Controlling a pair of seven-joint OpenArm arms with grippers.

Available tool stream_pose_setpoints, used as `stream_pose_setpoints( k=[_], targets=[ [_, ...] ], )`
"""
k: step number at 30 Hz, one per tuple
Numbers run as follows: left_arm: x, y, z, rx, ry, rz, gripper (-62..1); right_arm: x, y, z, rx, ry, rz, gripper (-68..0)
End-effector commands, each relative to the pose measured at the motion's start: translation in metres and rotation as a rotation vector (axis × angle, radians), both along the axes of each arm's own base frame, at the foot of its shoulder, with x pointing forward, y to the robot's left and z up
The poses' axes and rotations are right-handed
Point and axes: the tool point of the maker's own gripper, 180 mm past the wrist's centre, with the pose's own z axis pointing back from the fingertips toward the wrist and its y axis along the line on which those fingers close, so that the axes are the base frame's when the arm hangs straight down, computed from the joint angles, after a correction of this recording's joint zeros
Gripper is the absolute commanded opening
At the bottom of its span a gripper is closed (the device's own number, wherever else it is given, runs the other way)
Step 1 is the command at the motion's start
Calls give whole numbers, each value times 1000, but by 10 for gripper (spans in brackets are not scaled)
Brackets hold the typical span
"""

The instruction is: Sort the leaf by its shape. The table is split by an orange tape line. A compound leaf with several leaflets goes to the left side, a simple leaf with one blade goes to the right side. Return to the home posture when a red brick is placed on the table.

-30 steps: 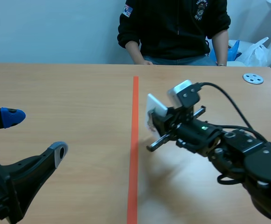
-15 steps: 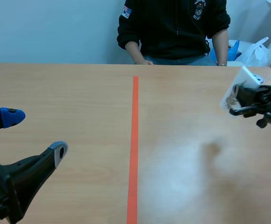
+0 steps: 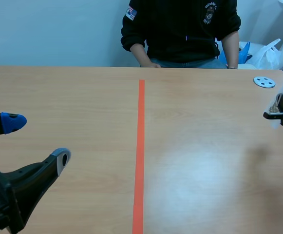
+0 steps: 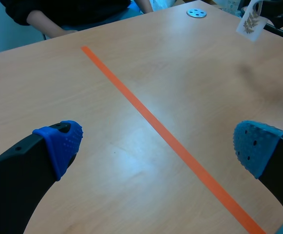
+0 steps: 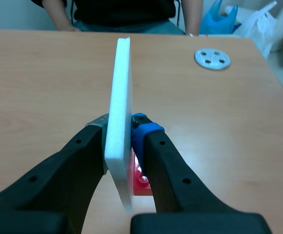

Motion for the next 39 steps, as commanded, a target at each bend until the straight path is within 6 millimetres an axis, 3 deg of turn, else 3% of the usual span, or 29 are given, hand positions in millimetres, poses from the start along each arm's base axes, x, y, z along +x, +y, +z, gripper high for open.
stream_pose_setpoints(
  k=[1, 10, 15, 20, 26, 32, 39],
  targets=[
    [2, -1, 8, -17, -27, 2, 14, 7, -4, 10, 12, -44, -12, -661],
    [2, -1, 8, -17, -27, 2, 14, -7, -7, -29, 63, 35, -63, -661],
    [2, -1, 8, -17, -27, 2, 14, -9, -6, -34, 69, 41, -67, -651],
    [2, -1, 8, -17, -27, 2, 14, -10, -6, -34, 69, 42, -67, -537],
    [2, -1, 8, -17, -27, 2, 14, -10, -6, -28, 67, 3, -67, -291],
    [2, -1, 8, -17, -27, 2, 14, -7, -8, -14, 51, -55, -57, -113],
    [2, -1, 8, -17, -27, 2, 14, -9, -4, 1, 22, -67, 13, -79]
  ],
)
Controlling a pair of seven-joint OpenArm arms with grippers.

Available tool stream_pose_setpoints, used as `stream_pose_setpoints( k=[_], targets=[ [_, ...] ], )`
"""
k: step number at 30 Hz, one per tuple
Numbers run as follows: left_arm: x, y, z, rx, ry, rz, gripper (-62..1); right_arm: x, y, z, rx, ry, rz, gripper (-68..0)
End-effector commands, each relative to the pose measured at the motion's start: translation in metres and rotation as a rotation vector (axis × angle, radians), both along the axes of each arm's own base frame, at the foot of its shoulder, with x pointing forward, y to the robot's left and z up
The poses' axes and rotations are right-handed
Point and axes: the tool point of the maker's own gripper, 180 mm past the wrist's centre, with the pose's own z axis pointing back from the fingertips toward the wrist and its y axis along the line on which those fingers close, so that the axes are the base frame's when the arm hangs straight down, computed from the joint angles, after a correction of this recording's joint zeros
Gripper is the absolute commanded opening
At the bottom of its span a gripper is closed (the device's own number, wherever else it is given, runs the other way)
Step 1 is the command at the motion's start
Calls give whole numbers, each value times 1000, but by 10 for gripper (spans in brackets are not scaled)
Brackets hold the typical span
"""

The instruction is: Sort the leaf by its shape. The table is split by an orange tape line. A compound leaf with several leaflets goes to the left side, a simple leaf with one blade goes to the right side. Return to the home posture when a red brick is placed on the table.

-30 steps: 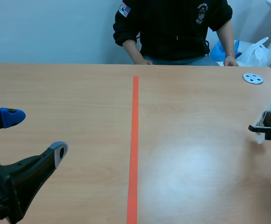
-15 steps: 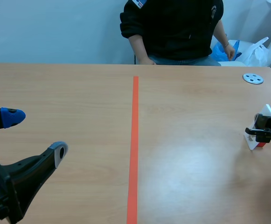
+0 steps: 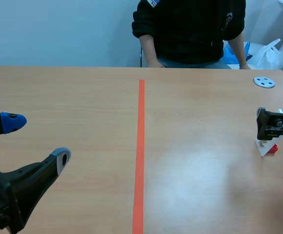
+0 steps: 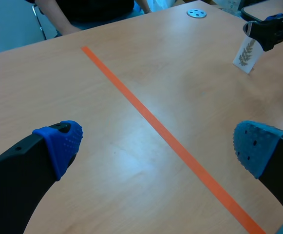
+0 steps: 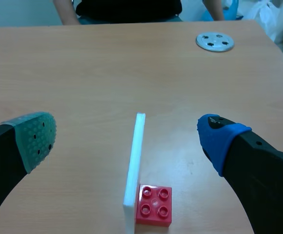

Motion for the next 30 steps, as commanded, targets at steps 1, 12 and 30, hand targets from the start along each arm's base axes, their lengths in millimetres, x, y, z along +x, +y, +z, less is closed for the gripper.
stream_pose_setpoints(
  k=[1, 12, 30],
  targets=[
    [2, -1, 8, -17, -27, 2, 14, 6, -5, 25, -42, -48, 23, -79],
    [2, -1, 8, -17, -27, 2, 14, -27, 48, 48, -106, -36, 234, -72],
    [2, -1, 8, -17, -27, 2, 14, -110, 171, 92, -67, -13, 545, 4]
  ],
)
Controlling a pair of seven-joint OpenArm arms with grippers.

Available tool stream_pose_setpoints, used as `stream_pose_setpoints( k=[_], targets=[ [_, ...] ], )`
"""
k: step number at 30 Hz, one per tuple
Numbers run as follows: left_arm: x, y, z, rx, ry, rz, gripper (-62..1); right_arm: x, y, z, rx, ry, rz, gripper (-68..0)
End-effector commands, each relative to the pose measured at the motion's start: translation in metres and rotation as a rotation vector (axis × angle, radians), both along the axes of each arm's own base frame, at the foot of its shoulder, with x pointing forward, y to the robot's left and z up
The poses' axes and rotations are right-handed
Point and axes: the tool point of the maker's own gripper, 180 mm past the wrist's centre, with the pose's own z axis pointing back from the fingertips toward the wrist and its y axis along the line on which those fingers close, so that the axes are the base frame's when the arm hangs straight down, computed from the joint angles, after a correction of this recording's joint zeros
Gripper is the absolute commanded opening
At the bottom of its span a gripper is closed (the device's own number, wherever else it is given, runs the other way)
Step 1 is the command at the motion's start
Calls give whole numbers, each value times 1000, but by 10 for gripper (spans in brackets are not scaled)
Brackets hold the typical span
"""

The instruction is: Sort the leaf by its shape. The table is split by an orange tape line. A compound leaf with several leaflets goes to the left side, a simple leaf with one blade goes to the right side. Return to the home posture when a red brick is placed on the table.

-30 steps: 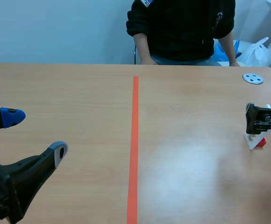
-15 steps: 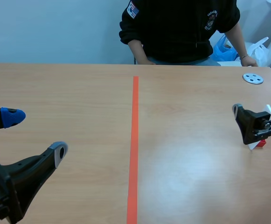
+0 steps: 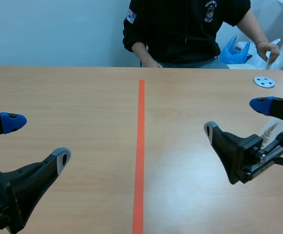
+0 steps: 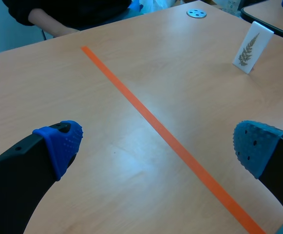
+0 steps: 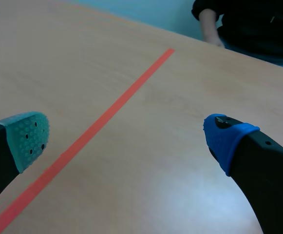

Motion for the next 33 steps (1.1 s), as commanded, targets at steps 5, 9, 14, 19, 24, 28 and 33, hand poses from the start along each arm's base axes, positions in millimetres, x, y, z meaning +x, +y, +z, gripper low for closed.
stream_pose_setpoints(
  k=[5, 9, 14, 19, 24, 28, 33],
  targets=[
    [2, -1, 8, -18, -27, 2, 14, -10, 12, 11, 7, 2, 33, 4],
    [2, -1, 8, -18, -27, 2, 14, -10, 11, 9, 6, 8, 19, 4],
    [2, -1, 8, -18, -27, 2, 14, -10, 12, 10, 19, 7, 10, 4],
    [2, -1, 8, -18, -27, 2, 14, -9, 12, 11, 26, 2, 6, 4],
    [2, -1, 8, -18, -27, 2, 14, -8, 12, 12, 26, -3, 6, 4],
    [2, -1, 8, -18, -27, 2, 14, -8, 12, 12, 26, -3, 6, 4],
    [2, -1, 8, -18, -27, 2, 14, -8, 12, 12, 26, -3, 6, 4]
  ],
)
